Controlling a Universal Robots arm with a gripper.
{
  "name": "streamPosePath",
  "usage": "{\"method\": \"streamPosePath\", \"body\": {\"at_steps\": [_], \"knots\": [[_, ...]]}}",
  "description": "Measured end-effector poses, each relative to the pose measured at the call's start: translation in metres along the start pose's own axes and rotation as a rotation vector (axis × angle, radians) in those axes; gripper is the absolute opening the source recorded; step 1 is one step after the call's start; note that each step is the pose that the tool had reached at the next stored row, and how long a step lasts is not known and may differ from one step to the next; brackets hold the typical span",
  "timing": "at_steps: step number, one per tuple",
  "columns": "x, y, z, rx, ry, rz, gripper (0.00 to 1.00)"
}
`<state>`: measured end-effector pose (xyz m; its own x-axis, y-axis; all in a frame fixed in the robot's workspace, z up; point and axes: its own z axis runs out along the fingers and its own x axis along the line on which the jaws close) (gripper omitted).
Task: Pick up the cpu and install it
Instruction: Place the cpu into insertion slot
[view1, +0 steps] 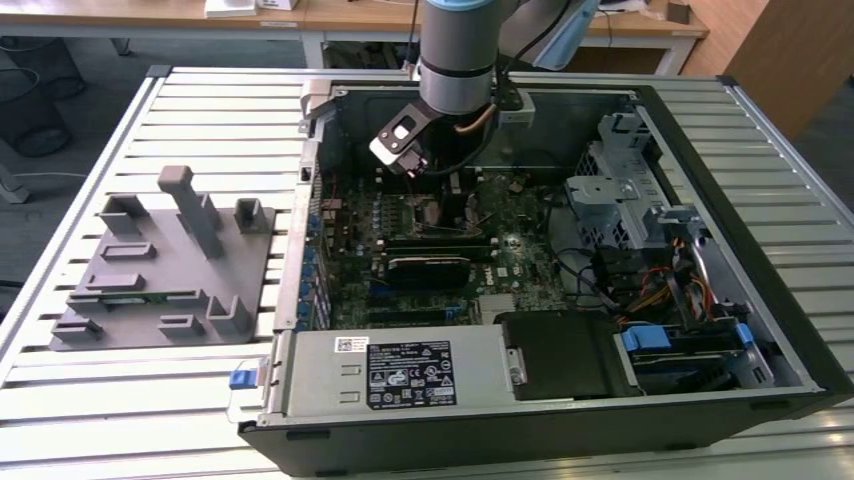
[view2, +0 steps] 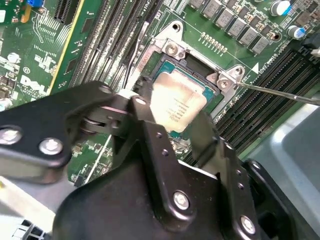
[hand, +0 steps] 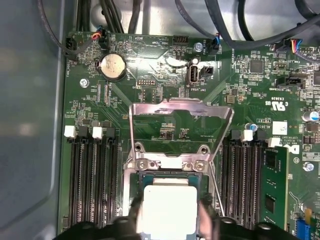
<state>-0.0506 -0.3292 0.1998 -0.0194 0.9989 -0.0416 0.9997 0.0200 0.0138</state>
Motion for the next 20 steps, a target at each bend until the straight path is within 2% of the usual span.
{"method": "streamPosePath", "body": {"at_steps": [2,3,5,6,8,9,11,12,20], "knots": [[-0.0001,0.0,-0.0018,0.0,-0.0001,0.0,0.48],[-0.0001,0.0,-0.0026,0.0,-0.0003,0.0,0.48],[-0.0002,0.0,-0.004,0.0,-0.0005,0.0,0.36],[-0.0002,0.0001,-0.0043,0.0,-0.0006,0.0,0.36],[-0.0002,0.0001,-0.0049,0.0,-0.0007,0.0,0.25],[-0.0002,0.0001,-0.0052,0.0001,-0.001,0.0,0.25],[-0.0003,0.0001,-0.0061,0.0001,-0.0013,0.0,0.13],[-0.0003,0.0001,-0.0065,0.0,-0.0013,0.0,0.11],[-0.0003,0.0001,-0.0087,-0.0001,-0.0018,0.0,0.11]]}}
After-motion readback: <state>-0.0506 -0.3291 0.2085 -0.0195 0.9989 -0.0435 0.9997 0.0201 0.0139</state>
